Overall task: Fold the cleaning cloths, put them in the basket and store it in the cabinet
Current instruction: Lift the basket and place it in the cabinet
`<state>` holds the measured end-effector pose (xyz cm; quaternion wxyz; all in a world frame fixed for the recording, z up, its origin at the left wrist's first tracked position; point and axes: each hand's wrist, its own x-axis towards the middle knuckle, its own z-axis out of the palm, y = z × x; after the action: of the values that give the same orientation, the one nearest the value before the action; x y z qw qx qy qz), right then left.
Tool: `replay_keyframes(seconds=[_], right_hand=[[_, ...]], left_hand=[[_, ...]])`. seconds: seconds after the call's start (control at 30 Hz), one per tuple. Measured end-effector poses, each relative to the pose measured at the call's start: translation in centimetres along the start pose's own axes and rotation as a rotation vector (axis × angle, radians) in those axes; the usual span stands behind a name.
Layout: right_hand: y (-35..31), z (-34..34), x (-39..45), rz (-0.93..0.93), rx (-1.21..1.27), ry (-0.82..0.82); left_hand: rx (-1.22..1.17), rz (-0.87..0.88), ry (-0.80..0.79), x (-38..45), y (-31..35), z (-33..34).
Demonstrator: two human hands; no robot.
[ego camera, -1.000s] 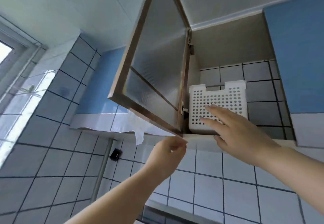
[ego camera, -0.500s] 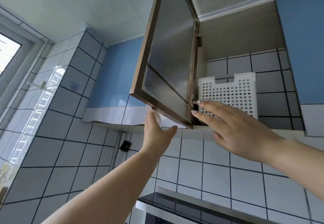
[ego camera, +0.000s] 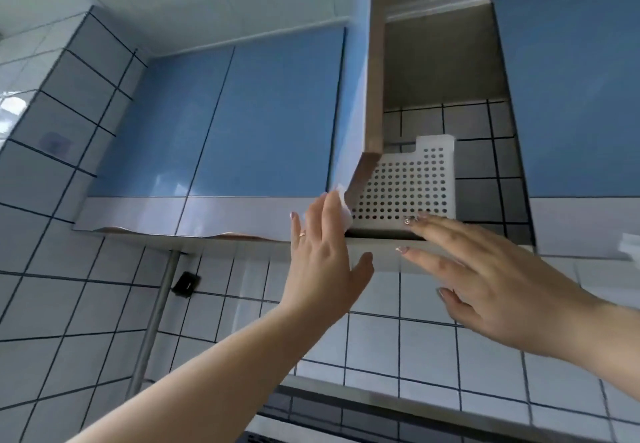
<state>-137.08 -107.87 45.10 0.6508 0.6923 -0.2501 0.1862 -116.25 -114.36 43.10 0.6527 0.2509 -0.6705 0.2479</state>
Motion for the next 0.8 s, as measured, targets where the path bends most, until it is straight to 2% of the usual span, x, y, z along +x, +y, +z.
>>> replay_keyframes(seconds=[0.17, 0.33, 0.43, 0.57, 0.7, 0.8], right_hand=[[1.2, -0.6, -3.6, -0.003, -0.024, -0.039], [2.9, -0.6, -7.0, 0.04, -0.075, -0.129], [4.0, -0.2, -9.1, 0.199, -0.144, -0.188], [6.0, 1.2, -11.4, 0.451, -0.209, -0.389], [6.8, 2.4, -11.5, 0.521, -0.219, -0.555], [7.0, 4.1, -11.5, 0.533, -0.165, -0.555]], left_hand=[[0.066, 0.138, -0.037, 0.3, 2.8, 4.5], [0.284, 0.197, -0.132, 0.9, 5.6, 9.2], [0.407, 0.17, -0.311, 1.6, 6.8, 11.9], [0.481, 0.12, -0.388, 2.0, 7.9, 14.6], [0.562, 0.104, -0.428, 2.2, 8.4, 15.8], [0.583, 0.093, -0.448, 2.3, 8.5, 16.4]])
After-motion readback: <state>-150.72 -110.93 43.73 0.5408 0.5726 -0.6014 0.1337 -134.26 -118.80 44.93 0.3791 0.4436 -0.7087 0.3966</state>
